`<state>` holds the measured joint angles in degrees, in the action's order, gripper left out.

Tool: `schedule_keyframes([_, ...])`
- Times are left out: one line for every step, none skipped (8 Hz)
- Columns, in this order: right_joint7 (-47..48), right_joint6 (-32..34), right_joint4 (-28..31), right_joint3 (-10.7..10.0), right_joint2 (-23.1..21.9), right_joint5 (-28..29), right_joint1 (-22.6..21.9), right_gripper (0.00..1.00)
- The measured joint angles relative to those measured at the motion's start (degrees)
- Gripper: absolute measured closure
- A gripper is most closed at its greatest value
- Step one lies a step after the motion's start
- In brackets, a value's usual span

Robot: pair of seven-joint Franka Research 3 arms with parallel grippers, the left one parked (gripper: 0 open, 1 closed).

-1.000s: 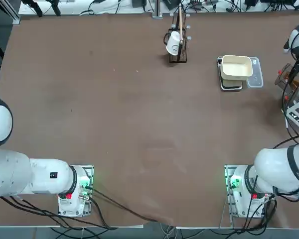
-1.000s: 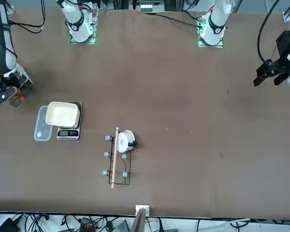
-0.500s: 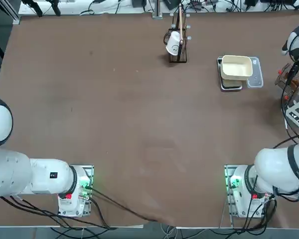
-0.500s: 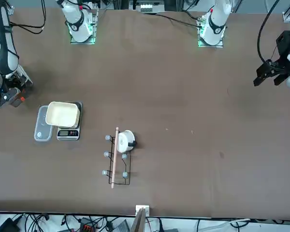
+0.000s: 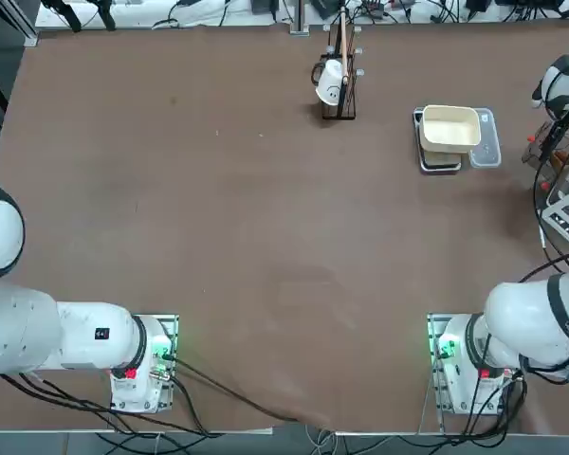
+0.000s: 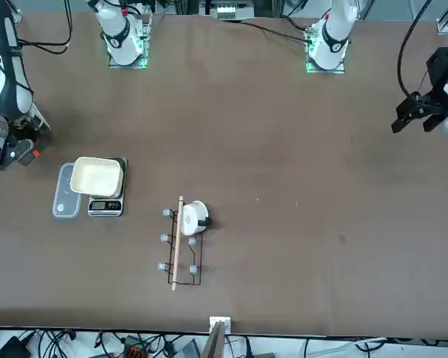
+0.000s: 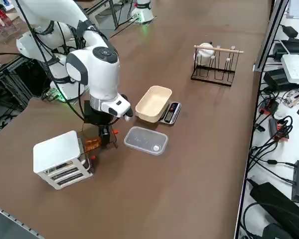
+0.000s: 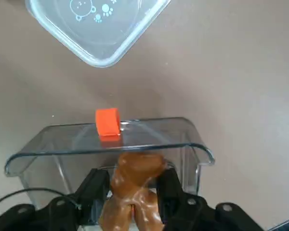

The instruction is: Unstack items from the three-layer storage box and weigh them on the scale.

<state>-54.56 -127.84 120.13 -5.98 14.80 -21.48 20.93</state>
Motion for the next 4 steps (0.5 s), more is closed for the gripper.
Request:
schedule_keyframes([0.10,0.19,0.00,-0.01,-0.06,0.00,0.01,0.49])
schedule_keyframes([0.22,0.82,-0.02,-0.02,-0.15,0.01,0.01,0.56])
schedule_keyframes([0.34,2.78,-0.21,-0.01,-0.49,0.01,0.00,0.65])
schedule_keyframes([0.38,5.31,-0.64,0.04,-1.11,0.55,-0.05,0.65])
